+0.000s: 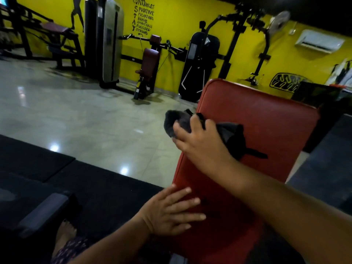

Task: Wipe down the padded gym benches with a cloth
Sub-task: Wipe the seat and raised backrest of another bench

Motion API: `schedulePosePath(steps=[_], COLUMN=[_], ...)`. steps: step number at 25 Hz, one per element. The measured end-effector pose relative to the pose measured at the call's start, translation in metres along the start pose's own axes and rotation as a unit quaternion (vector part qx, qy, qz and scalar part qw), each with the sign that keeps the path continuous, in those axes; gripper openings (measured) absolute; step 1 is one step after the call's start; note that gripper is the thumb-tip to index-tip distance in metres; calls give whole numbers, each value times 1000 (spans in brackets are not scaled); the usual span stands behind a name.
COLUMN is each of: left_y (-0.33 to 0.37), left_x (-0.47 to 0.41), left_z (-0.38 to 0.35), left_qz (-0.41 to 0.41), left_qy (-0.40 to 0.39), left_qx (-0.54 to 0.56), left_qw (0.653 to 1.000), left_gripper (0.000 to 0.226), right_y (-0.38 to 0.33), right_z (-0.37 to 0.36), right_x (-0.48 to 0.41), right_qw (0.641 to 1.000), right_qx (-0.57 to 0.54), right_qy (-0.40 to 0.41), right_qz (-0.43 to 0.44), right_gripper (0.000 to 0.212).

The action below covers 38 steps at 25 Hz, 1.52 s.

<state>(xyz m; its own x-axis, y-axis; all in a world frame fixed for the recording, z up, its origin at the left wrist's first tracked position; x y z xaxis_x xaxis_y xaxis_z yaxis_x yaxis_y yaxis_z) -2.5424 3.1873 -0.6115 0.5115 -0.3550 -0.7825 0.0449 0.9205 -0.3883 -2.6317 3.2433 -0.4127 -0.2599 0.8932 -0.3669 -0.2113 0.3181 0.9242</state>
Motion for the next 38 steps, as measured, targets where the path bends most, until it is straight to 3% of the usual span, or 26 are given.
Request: schedulePosePath(steps=[2, 4, 6, 10, 14, 16, 18, 23, 25, 29, 31, 36, 38], left_y=[-39, -84, -125, -164, -175, -170, -171, -163, -159, -159, -158, -159, -157], left_x=[-33, -81, -140, -219, -255, -270, -273, -247, -239, -232, -230, -232, -231], left_z=[29, 64, 96, 106, 85, 77, 73, 57, 52, 46, 45, 45, 43], left_qz=[36, 69, 89, -52, -128, -158, -166, -125, -114, -90, -94, -91, -86], left_qy=[114, 202, 206, -32, -176, -222, -243, -143, -103, -46, -39, -41, -34], left_qx=[38, 59, 80, -25, -71, -81, -58, -65, -73, -45, -42, -40, -37], left_qw=[992, 975, 971, 998, 973, 959, 954, 980, 985, 994, 994, 994, 995], left_gripper=[58, 54, 48, 51, 56, 58, 57, 56, 58, 56, 55, 56, 56], right_y=[18, 5, -27, -59, -75, -61, -57, -123, -126, -80, -84, -152, -137], right_z=[-5, -2, 0, 12, 30, 32, 29, 46, 53, 55, 51, 63, 73], right_x=[1, 7, 12, 16, 39, 32, 26, 47, 49, 19, 18, 45, 39], right_qw=[992, 986, 987, 975, 992, 968, 923, 940, 923, 900, 901, 913, 885], right_qx=[-56, -17, 16, -96, -71, -164, -220, -221, -273, -239, -231, -271, -325], right_qy=[45, 53, 24, -67, -97, -97, -147, -174, -177, -133, -163, -240, -216], right_qz=[-105, -156, -157, -186, -35, -166, -278, -192, -204, -339, -328, -185, -253], right_gripper=[37, 38, 39, 43, 60, 73, 82, 55, 48, 59, 59, 56, 57])
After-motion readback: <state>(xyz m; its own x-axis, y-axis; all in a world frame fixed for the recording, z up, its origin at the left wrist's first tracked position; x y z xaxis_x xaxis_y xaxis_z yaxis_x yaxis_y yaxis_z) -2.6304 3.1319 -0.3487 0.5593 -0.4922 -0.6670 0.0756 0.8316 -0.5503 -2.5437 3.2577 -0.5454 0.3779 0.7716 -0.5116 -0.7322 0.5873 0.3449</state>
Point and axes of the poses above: each hand's wrist, its own x-axis away from the middle knuckle, its own z-axis out of the back of the hand, y = z × x, the point moved 1 cm from there along -x, towards the middle knuckle, and after that the axes turned 11 degrees about x, right-handed, at the moved point
